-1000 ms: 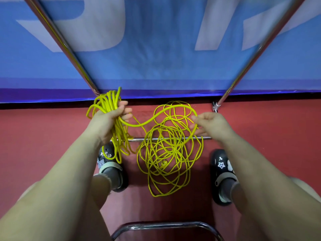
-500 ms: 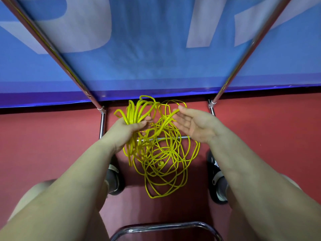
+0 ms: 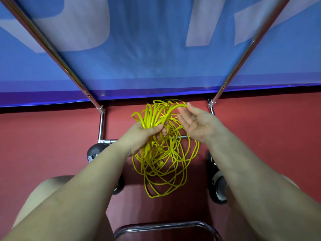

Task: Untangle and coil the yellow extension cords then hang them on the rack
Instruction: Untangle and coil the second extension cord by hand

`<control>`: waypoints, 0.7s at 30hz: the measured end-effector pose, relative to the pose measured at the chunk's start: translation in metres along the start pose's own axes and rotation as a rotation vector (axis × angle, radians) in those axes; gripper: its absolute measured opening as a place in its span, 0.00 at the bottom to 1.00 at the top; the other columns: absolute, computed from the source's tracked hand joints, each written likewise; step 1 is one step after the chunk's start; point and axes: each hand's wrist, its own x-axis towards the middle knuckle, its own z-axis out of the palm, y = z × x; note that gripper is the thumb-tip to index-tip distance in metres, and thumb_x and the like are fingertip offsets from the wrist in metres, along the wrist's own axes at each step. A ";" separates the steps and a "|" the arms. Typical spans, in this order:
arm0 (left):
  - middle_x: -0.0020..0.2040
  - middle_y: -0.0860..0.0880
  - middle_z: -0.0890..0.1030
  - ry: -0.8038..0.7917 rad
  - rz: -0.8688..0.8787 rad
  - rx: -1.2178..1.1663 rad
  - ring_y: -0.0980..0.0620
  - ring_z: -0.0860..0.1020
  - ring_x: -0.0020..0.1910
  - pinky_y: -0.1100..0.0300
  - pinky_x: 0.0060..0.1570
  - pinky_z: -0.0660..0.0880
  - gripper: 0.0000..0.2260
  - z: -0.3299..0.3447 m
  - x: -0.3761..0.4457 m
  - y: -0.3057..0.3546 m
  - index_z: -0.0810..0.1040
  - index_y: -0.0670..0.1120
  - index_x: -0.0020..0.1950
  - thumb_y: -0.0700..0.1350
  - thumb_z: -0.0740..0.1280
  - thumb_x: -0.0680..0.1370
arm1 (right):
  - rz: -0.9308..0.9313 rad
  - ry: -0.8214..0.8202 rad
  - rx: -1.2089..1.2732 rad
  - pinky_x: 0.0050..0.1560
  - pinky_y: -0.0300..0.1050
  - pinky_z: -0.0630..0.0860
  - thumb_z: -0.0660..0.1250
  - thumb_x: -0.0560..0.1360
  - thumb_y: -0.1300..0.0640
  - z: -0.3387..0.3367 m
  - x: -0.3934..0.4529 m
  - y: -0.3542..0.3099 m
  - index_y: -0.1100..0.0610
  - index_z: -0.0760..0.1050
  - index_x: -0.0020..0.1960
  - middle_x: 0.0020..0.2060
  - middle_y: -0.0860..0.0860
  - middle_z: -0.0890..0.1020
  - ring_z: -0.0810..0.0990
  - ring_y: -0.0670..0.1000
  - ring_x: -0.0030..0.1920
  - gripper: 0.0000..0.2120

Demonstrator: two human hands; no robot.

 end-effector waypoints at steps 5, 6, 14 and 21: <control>0.32 0.51 0.81 0.136 0.027 -0.166 0.55 0.81 0.32 0.62 0.31 0.79 0.07 -0.002 0.004 0.010 0.78 0.43 0.46 0.38 0.60 0.80 | -0.164 -0.208 -0.600 0.47 0.40 0.77 0.63 0.77 0.59 -0.003 -0.002 0.008 0.57 0.74 0.51 0.42 0.50 0.82 0.81 0.46 0.42 0.04; 0.32 0.51 0.81 0.154 0.028 -0.206 0.55 0.81 0.32 0.61 0.32 0.79 0.08 -0.003 0.004 0.012 0.78 0.43 0.46 0.38 0.60 0.80 | -0.240 -0.250 -0.863 0.48 0.37 0.75 0.64 0.77 0.60 -0.006 -0.001 0.014 0.57 0.74 0.54 0.43 0.49 0.81 0.80 0.46 0.43 0.07; 0.31 0.51 0.79 0.252 0.070 -0.400 0.53 0.81 0.31 0.61 0.29 0.77 0.08 -0.019 0.004 0.019 0.75 0.42 0.46 0.39 0.58 0.81 | -0.561 -0.381 -1.649 0.56 0.47 0.73 0.68 0.74 0.54 -0.012 0.005 0.047 0.55 0.77 0.53 0.45 0.48 0.78 0.77 0.48 0.49 0.09; 0.28 0.53 0.79 0.400 0.138 -0.339 0.54 0.80 0.29 0.60 0.33 0.76 0.10 -0.022 0.005 0.020 0.76 0.43 0.42 0.38 0.58 0.81 | -0.861 -0.338 -1.784 0.53 0.45 0.70 0.66 0.75 0.50 -0.009 0.000 0.041 0.56 0.77 0.46 0.40 0.46 0.75 0.74 0.50 0.48 0.09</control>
